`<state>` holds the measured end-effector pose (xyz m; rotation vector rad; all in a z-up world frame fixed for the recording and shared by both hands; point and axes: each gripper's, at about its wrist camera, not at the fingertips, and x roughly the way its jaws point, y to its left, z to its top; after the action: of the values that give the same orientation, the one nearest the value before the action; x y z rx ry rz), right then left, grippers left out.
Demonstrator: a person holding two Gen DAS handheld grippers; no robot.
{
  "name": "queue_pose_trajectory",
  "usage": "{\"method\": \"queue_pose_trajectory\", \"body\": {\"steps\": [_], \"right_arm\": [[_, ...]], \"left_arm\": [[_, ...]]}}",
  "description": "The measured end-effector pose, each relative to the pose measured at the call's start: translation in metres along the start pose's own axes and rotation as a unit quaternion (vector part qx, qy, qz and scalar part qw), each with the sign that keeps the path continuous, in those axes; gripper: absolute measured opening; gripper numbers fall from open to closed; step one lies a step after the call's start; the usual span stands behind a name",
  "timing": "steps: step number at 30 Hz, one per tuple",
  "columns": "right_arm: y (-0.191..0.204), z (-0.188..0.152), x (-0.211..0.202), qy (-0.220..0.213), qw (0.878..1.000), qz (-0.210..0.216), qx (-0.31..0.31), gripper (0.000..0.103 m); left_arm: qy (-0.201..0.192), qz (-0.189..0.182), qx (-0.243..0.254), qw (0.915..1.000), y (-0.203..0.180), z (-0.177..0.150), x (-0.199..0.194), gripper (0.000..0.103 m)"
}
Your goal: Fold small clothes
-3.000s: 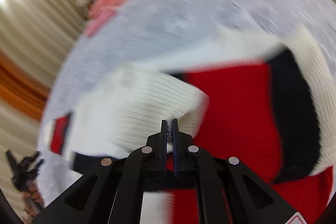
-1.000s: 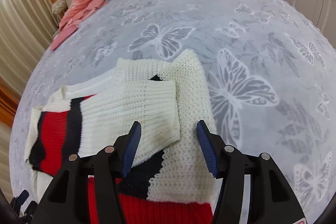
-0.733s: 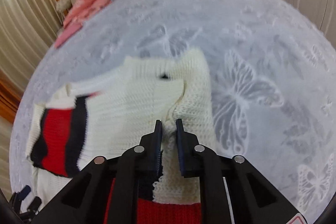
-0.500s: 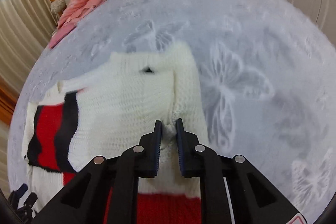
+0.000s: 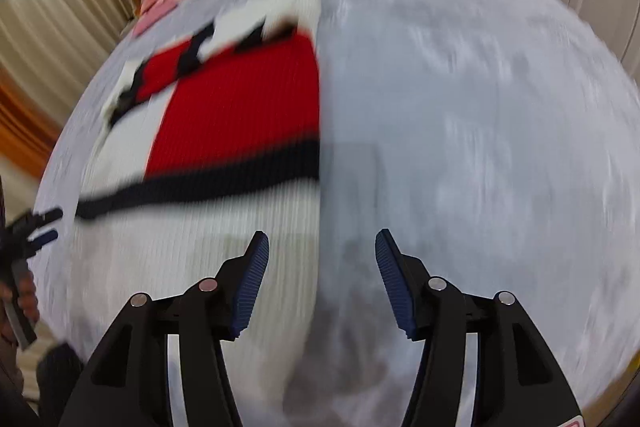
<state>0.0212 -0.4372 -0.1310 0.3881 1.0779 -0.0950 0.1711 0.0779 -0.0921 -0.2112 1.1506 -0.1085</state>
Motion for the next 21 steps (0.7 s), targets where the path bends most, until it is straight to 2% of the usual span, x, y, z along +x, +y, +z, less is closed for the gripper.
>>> {"method": "queue_pose_trajectory", "body": {"steps": [1, 4, 8, 10, 12, 14, 17, 21], "right_arm": [[0.002, -0.014, 0.000, 0.012, 1.000, 0.008, 0.005, 0.058], [0.004, -0.028, 0.005, 0.037, 0.999, 0.022, 0.029, 0.058], [0.014, -0.033, 0.009, 0.035, 0.999, 0.024, 0.033, 0.059], [0.018, -0.037, 0.009, 0.034, 0.998, 0.028, 0.037, 0.059], [0.021, -0.040, 0.004, 0.023, 0.999, 0.014, 0.033, 0.059], [0.024, -0.028, -0.004, -0.002, 1.000, 0.005, 0.019, 0.059], [0.030, 0.012, -0.005, -0.027, 1.000, 0.006, 0.001, 0.059], [0.032, 0.076, 0.008, -0.055, 0.998, 0.038, 0.019, 0.059]], "left_arm": [[0.005, -0.002, -0.009, 0.9999, 0.006, -0.013, -0.005, 0.090], [0.014, 0.006, -0.014, 0.9998, 0.011, -0.037, -0.011, 0.090], [0.023, 0.002, -0.025, 0.9994, 0.016, -0.063, -0.012, 0.090], [0.031, -0.004, -0.047, 0.9984, 0.022, -0.071, -0.010, 0.090], [0.029, -0.005, -0.060, 0.9978, 0.025, -0.076, -0.011, 0.090], [0.017, -0.003, -0.060, 0.9981, 0.024, -0.074, -0.016, 0.090], [-0.032, -0.002, -0.028, 0.9991, 0.009, -0.053, -0.032, 0.090], [-0.061, -0.052, -0.011, 0.9967, -0.025, 0.000, -0.034, 0.091]]}}
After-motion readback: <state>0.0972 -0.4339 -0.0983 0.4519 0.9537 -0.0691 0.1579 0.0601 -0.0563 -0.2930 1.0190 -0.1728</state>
